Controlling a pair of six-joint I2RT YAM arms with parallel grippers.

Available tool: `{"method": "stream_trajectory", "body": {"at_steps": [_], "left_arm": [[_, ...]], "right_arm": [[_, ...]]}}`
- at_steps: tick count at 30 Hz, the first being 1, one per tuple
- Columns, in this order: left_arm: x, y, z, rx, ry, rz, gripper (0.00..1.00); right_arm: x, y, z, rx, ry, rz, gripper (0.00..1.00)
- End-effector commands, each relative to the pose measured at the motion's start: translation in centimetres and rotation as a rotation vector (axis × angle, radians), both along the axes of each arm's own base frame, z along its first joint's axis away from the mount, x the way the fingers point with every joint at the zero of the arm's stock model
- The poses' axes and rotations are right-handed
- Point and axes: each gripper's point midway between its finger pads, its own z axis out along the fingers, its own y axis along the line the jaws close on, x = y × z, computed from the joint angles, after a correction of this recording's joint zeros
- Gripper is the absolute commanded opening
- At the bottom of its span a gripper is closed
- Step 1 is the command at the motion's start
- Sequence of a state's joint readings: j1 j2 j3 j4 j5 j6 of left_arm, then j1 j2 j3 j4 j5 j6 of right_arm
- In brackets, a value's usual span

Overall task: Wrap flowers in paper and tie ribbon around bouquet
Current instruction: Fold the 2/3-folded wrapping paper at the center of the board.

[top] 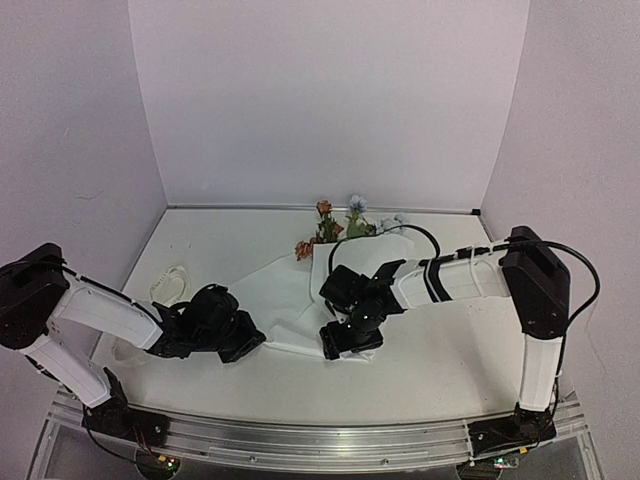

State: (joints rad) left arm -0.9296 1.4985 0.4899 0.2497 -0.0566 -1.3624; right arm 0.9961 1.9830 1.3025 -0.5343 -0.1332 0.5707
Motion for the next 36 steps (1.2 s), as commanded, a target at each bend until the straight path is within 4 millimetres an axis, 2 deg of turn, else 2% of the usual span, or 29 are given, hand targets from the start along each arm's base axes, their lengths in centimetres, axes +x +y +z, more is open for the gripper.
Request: {"method": "stream_trajectory", "body": {"at_steps": [1,9,18,24,31,36], "left_arm": [[0.6,-1.3,3.1,0.021,-0.116,-0.079,0.00],[-0.1,-1.0,3.6,0.030,-0.130,-0.096,0.00],[-1.0,1.2,0.3,0.090,-0.049,-0.031,0.00],[-1.0,0.6,-0.7,0.096,-0.029,-0.048,0.00],[-0.9,0.4,0.0,0.093,-0.051,-0.065,0.00],[-0.4,-0.4,2.1,0.097,-0.104,-0.107,0.00]], "right_arm": [[-0.1,-0.9,-0.4,-0.108,-0.002,0.021,0.78],[0.4,-0.7,-1.0,-0.150,-0.010,-0.028,0.98],[0.2,0.3,-0.3,-0.059,0.004,-0.033,0.98],[0.7,0.7,-1.1,0.028,0.067,-0.132,0.98],[1.6,0.2,-1.5,-0.028,0.064,-0.216,0.98],[1.5,-0.9,-1.5,-0.169,-0.011,-0.175,0.98]]}}
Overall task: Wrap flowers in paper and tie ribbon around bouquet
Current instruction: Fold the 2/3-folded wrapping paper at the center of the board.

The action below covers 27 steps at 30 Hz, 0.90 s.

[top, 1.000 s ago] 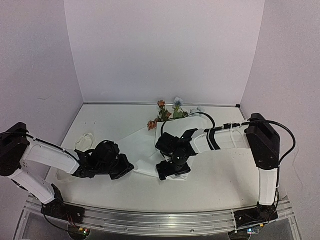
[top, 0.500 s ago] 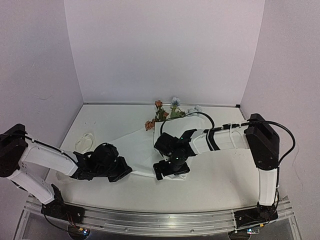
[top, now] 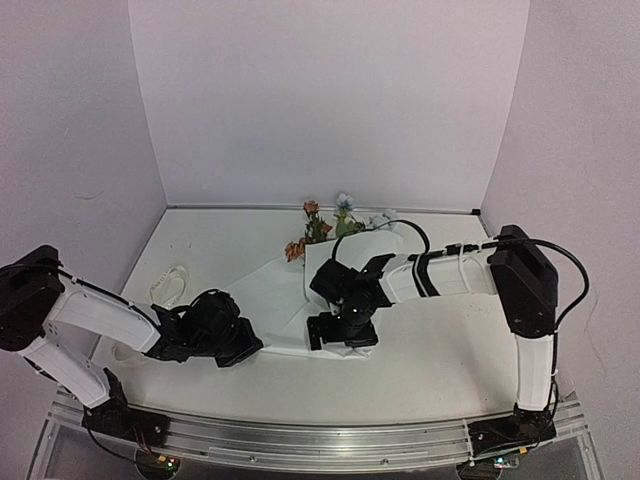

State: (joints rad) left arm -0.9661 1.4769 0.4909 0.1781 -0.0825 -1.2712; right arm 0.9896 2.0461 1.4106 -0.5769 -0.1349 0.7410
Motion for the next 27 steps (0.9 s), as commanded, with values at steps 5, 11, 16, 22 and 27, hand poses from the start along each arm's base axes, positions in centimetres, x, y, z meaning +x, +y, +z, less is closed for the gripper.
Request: {"method": "stream_trajectory", "body": {"at_steps": [5,11,16,22,27], "left_arm": [[1.1,-2.1,5.6,-0.020,-0.142,-0.092,0.00],[1.1,-5.3,9.9,-0.099,-0.284,-0.219,0.00],[0.6,-8.3,11.1,-0.147,-0.343,-0.349,0.00],[0.7,-9.1,10.0,-0.093,-0.332,-0.394,0.00],[0.7,-8.9,10.0,-0.069,-0.347,-0.415,0.00]], "right_arm": [[0.2,-3.0,-2.3,-0.325,-0.061,0.008,0.98],[-0.2,-2.9,-3.4,-0.368,-0.036,0.011,0.98],[-0.5,-3.1,-2.9,-0.353,-0.034,0.025,0.98],[-0.7,-1.5,-0.6,-0.171,-0.065,0.072,0.98],[-1.1,-0.1,1.5,0.036,-0.075,0.142,0.98]]}}
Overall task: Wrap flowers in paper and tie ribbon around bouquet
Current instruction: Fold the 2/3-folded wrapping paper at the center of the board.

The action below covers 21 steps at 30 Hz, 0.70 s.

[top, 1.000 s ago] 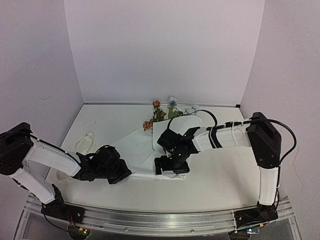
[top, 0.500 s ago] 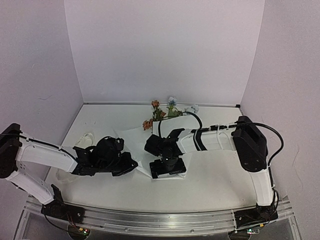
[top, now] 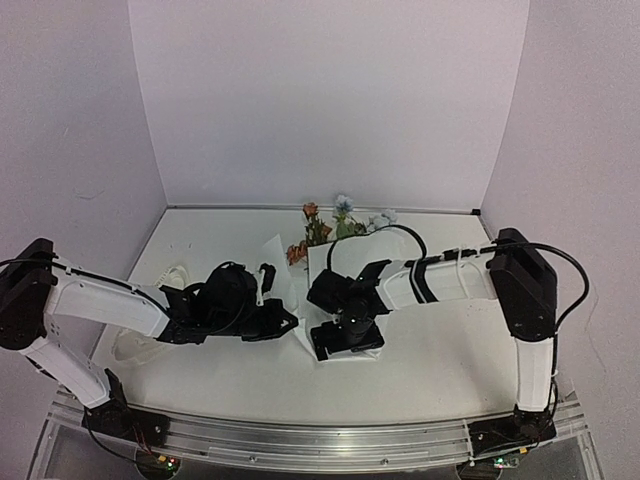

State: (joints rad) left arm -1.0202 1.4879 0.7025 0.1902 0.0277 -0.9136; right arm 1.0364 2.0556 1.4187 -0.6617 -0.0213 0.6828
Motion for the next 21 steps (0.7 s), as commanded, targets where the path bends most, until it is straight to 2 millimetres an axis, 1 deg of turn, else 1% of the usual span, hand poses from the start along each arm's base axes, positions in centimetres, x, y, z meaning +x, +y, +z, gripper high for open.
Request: {"method": "stream_trajectory", "body": {"at_steps": [1,6,9,12,14,16,18,19,21], "left_arm": [[0.3,-1.2,2.0,-0.015,-0.069,-0.053,0.00],[0.3,-2.0,2.3,-0.014,-0.087,-0.095,0.00],[0.2,-2.6,2.5,-0.013,-0.097,-0.124,0.00],[0.2,-3.4,2.7,-0.006,-0.105,-0.160,0.00],[0.2,-4.0,2.6,0.000,-0.107,-0.188,0.00],[0.2,-4.5,2.4,0.011,-0.108,-0.211,0.00],[0.2,-5.1,2.5,0.014,-0.112,-0.233,0.00],[0.2,-5.3,2.3,0.020,-0.112,-0.245,0.00],[0.2,-6.0,2.1,0.030,-0.116,-0.269,0.00]], "right_arm": [[0.0,1.4,2.5,0.204,-0.004,0.077,0.98],[-0.1,1.9,4.6,0.336,-0.009,0.108,0.98],[-0.4,2.4,6.4,0.407,-0.016,0.127,0.98],[-0.3,2.1,8.2,0.450,-0.031,0.108,0.98],[0.0,1.5,8.9,0.462,-0.042,0.079,0.98],[0.6,0.3,9.9,0.467,-0.076,0.033,0.94],[1.2,-1.5,10.4,0.451,-0.123,-0.019,0.89],[1.6,-2.9,10.7,0.425,-0.159,-0.056,0.86],[1.7,-5.9,10.2,0.351,-0.199,-0.107,0.83]]}}
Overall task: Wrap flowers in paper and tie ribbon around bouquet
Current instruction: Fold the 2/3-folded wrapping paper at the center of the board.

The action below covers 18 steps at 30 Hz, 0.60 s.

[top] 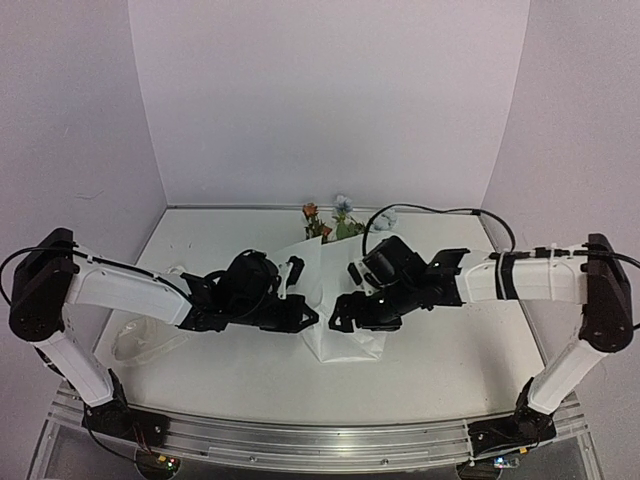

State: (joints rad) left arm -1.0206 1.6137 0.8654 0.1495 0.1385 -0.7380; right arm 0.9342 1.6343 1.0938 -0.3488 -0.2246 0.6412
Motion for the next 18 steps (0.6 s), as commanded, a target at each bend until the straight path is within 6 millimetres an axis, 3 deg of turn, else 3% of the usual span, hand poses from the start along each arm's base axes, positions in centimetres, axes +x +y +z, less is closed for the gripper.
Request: {"method": "stream_trajectory", "body": {"at_steps": [1,4,7,9,13,18], "left_arm": [[-0.2,-2.3,1.2,0.002,-0.040,-0.092,0.00],[-0.2,-3.4,1.1,0.023,-0.049,-0.126,0.00],[-0.2,-4.5,0.6,0.049,-0.056,-0.157,0.00],[0.0,-5.1,0.4,0.068,-0.062,-0.176,0.00],[0.1,-6.3,-0.1,0.099,-0.064,-0.212,0.00],[0.0,-7.6,-1.0,0.133,-0.065,-0.263,0.00]], "right_arm": [[1.5,-6.2,0.6,-0.106,-0.099,-0.182,0.84],[1.8,-9.1,-0.3,-0.144,-0.097,-0.253,0.86],[2.0,-11.7,-2.3,-0.206,-0.072,-0.335,0.78],[2.0,-12.4,-3.5,-0.235,-0.047,-0.355,0.73],[2.2,-11.3,-6.0,-0.234,0.013,-0.356,0.62],[2.2,-9.8,-8.4,-0.169,0.083,-0.403,0.41]]}}
